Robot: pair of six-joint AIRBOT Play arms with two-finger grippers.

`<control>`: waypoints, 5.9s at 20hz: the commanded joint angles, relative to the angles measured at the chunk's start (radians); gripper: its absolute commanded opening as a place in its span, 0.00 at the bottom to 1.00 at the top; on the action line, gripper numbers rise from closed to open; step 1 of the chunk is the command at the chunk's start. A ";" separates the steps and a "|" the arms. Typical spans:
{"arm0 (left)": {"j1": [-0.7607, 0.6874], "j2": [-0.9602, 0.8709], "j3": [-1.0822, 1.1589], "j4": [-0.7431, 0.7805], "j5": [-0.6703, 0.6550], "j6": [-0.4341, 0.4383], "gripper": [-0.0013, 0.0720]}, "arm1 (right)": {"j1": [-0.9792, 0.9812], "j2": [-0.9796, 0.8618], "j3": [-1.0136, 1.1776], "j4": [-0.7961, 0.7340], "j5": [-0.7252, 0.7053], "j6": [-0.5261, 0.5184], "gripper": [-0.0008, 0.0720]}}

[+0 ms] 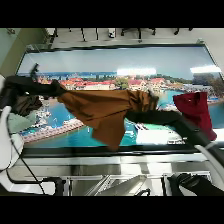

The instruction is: Fold the shirts.

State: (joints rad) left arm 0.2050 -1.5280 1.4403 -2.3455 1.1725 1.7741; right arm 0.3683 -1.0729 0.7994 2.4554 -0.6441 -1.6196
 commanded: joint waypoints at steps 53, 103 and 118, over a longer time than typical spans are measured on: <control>-0.212 0.796 0.290 0.292 -0.244 -0.262 0.04 | -0.356 0.426 0.736 -0.245 -0.076 -0.454 0.03; -0.759 0.119 0.007 -0.052 -0.264 -0.095 0.04 | -0.504 -0.364 0.814 0.048 -0.505 -0.393 0.03; -0.041 0.771 0.526 0.061 -0.329 -0.257 0.04 | -0.590 0.219 1.245 -0.053 -0.164 -0.393 0.03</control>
State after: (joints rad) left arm 0.0620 -0.7921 2.0407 -2.1910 0.8463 1.5101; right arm -0.2207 -0.8764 2.0342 2.3898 -0.8318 -2.0129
